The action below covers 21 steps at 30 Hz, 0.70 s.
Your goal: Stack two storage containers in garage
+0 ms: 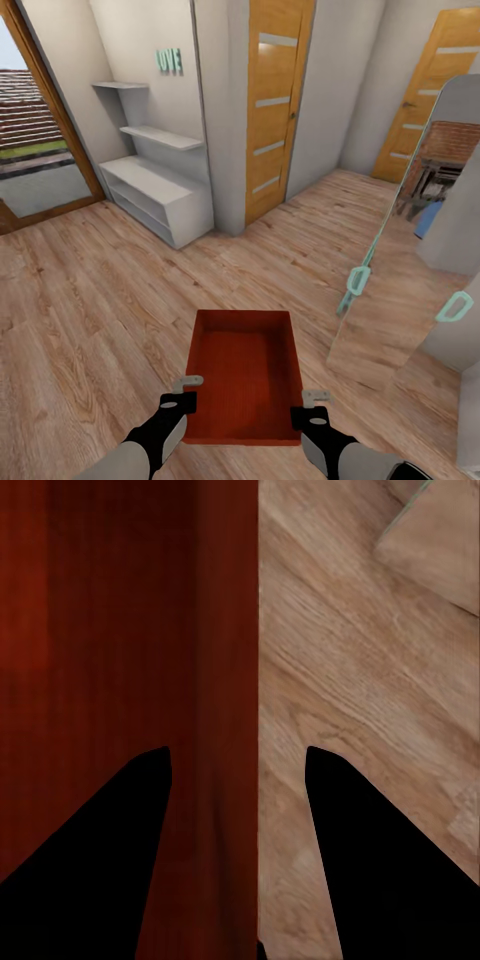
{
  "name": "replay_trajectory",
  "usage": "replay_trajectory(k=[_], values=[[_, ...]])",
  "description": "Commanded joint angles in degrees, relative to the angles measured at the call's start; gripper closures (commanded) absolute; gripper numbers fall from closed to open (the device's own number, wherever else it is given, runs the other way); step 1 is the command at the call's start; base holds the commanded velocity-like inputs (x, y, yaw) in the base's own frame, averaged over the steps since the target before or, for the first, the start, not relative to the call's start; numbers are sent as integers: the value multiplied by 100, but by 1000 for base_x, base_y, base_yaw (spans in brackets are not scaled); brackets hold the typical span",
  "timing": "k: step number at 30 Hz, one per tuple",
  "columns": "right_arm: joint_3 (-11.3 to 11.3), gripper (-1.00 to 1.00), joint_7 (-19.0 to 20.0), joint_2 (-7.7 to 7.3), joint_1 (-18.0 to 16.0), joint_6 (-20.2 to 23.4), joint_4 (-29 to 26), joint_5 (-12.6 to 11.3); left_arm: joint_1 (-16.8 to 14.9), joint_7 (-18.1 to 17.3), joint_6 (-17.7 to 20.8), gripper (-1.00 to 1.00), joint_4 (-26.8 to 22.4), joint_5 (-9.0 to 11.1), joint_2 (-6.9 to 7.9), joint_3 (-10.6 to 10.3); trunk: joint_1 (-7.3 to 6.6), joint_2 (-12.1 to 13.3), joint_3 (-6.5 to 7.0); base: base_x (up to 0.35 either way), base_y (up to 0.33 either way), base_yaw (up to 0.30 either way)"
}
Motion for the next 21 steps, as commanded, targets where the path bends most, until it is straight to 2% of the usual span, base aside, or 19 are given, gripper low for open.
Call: replay_trajectory(k=[1,10,21], values=[[7,100,-13,-1,0,-28,97,-116,-4,37,42,100,-347,-93,0,117,4,-4,-6,322,0,286],[7,100,-22,-9,0,-29,105,-114,-4,37,40,100,-347,-93,0,117,4,-4,-6,322,0,285],[10,100,-31,-17,0,-37,106,-108,-4,37,39,100,-347,-93,0,116,4,-4,-6,322,0,29]])
